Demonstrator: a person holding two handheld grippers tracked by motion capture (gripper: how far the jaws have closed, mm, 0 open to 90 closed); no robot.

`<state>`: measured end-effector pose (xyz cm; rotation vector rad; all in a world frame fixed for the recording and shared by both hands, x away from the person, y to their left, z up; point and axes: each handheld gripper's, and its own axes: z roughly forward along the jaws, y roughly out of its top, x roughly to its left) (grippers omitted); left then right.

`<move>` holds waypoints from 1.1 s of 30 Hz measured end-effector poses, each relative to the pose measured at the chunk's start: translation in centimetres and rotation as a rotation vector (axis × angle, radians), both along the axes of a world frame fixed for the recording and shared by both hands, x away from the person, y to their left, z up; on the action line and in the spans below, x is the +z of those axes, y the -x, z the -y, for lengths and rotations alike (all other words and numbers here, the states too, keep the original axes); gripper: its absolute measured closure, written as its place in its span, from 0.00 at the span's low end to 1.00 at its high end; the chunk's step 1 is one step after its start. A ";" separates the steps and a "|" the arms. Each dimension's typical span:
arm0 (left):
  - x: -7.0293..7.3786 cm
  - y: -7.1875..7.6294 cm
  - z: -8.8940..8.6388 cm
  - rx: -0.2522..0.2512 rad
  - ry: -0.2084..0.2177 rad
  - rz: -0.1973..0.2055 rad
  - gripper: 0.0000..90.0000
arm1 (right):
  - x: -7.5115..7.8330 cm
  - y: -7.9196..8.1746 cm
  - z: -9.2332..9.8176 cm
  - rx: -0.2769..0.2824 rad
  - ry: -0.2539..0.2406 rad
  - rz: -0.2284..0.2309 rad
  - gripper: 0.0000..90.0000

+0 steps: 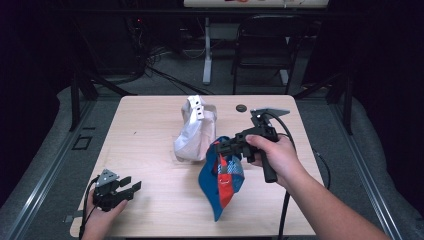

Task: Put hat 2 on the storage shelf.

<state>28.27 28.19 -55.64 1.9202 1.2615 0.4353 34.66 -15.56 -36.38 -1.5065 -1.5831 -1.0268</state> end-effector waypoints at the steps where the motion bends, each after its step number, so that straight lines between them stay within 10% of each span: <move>1: 0.1 0.0 0.0 -0.004 -0.003 -0.008 0.57 | 0.3 0.0 0.4 -0.003 0.002 0.007 0.88; 33: -0.1 -0.1 0.0 -0.005 -0.006 -0.005 0.54 | 6.7 -2.8 7.8 -0.267 -0.046 0.129 0.87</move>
